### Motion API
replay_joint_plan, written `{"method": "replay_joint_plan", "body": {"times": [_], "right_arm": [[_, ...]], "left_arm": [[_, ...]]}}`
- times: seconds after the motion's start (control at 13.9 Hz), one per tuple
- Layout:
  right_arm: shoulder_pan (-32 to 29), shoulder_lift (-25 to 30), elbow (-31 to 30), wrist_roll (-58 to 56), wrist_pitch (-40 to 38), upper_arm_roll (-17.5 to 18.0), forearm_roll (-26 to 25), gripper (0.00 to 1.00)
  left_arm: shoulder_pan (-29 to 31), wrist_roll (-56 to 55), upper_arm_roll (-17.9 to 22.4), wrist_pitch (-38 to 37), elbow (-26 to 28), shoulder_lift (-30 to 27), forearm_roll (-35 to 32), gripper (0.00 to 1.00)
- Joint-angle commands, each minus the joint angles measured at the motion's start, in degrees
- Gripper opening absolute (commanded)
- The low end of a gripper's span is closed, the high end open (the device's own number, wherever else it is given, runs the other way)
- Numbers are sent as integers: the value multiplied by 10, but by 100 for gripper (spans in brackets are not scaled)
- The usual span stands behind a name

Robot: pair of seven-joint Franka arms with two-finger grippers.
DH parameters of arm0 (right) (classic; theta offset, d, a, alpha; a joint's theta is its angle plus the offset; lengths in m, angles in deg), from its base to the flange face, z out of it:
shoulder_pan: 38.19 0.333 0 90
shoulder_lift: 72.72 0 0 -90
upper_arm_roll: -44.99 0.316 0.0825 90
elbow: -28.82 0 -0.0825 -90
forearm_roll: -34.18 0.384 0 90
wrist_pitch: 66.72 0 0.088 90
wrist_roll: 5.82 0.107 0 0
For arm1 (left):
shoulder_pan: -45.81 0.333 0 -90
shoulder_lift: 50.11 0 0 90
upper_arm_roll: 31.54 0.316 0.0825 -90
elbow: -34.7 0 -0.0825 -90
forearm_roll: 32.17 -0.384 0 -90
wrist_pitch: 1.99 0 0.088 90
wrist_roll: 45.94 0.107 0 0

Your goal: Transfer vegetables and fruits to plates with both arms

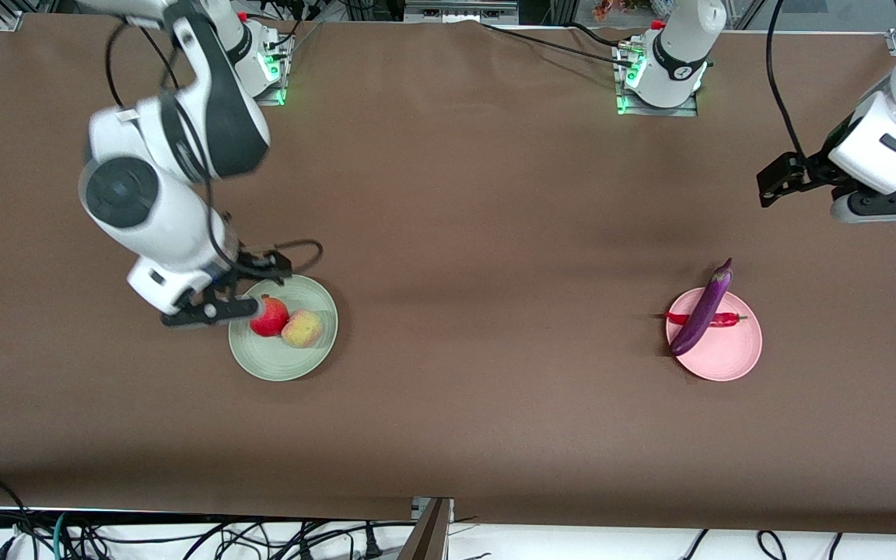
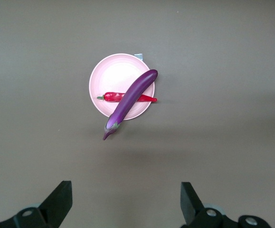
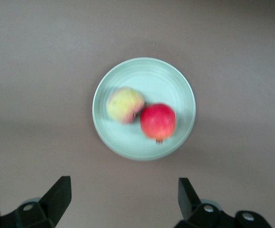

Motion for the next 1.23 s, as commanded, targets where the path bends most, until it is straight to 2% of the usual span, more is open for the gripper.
{"method": "replay_joint_plan", "body": {"times": [0.0, 0.07, 0.29, 0.58, 1.15], "right_arm": [[-3, 83, -27, -9, -74, -9, 6, 99], [-8, 103, -35, -14, -96, -8, 5, 99], [-97, 149, -37, -128, -155, 14, 7, 99], [-127, 200, -46, -147, -200, 17, 12, 99], [-127, 182, -24, -154, -187, 14, 6, 99]], "left_arm": [[-11, -6, -3, 15, 13, -10, 12, 100], [-11, -5, -6, 15, 13, -10, 9, 100], [-10, -5, -13, 16, 12, -11, 8, 100], [-6, -2, -11, 16, 11, -10, 9, 100], [-8, -1, -12, 14, 10, -8, 6, 100]]}}
